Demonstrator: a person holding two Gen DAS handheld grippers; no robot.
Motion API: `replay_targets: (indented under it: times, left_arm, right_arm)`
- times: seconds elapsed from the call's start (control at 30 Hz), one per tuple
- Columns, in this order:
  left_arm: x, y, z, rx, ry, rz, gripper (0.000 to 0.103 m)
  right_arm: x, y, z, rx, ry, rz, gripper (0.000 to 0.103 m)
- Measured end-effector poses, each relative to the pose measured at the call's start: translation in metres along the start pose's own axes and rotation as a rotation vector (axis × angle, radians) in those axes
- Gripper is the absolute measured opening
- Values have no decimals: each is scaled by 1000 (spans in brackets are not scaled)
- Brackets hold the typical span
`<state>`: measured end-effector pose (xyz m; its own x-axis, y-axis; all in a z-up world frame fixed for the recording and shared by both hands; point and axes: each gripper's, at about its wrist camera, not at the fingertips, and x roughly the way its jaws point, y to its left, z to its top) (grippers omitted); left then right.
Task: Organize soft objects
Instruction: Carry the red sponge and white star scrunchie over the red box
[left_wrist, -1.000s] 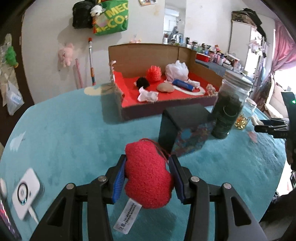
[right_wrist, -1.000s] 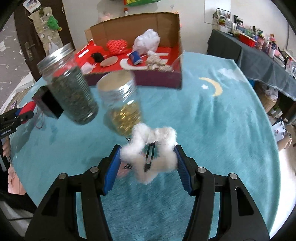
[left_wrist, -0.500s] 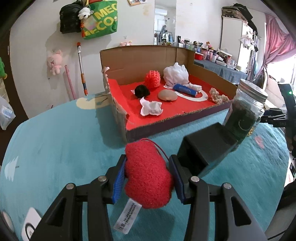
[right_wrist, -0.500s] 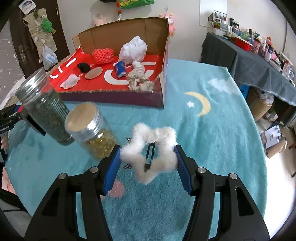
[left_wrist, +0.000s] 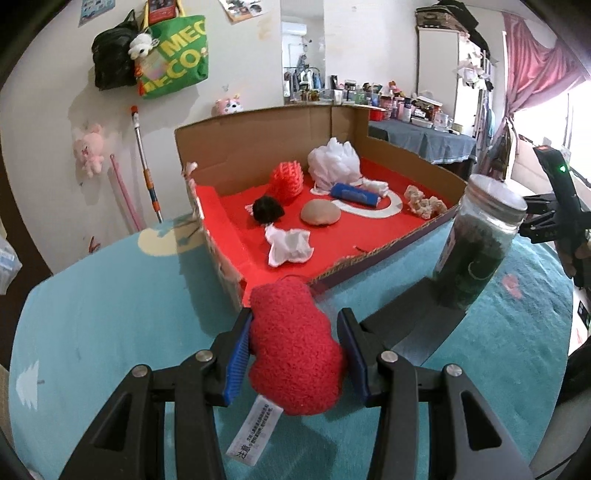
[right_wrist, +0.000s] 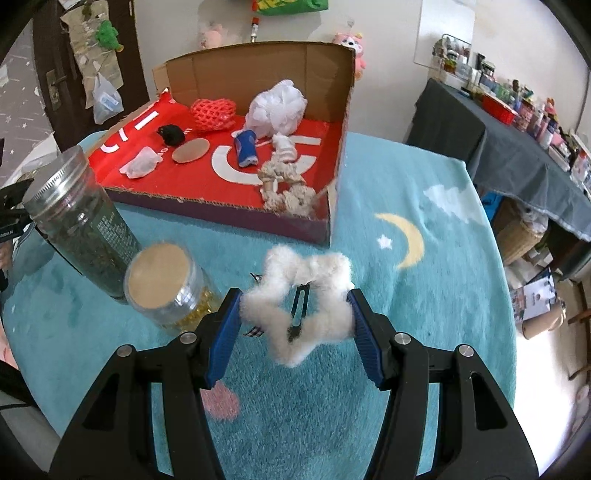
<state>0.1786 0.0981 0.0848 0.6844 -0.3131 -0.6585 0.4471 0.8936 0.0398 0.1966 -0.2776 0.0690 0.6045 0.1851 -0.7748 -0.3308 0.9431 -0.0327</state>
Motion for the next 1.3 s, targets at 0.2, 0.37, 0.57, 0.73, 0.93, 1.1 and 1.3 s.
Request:
replay_targets:
  times: [0.2, 0.37, 0.57, 0.73, 0.93, 1.1, 1.3]
  left_arm:
    - [0, -6, 23, 51, -20, -16, 48]
    - [10, -14, 49, 76, -22, -68, 48]
    - [37, -24, 84, 65, 20, -158, 48]
    - [73, -34, 109, 59, 104, -210, 48]
    - [121, -41, 122, 61, 247, -228, 48]
    - [147, -46, 122, 84, 325, -225, 48]
    - [163, -51, 117, 117, 383, -197, 48]
  right_arm:
    - [-6, 5, 17, -61, -30, -14, 56]
    - [-9, 9, 37, -107, -55, -6, 56]
    - [1, 19, 71, -155, -56, 69, 56]
    - [28, 32, 102, -170, -8, 186, 56]
    - [71, 48, 129, -187, 103, 265, 56]
    - [96, 52, 138, -197, 186, 291, 56]
    - [118, 58, 139, -231, 271, 277, 56]
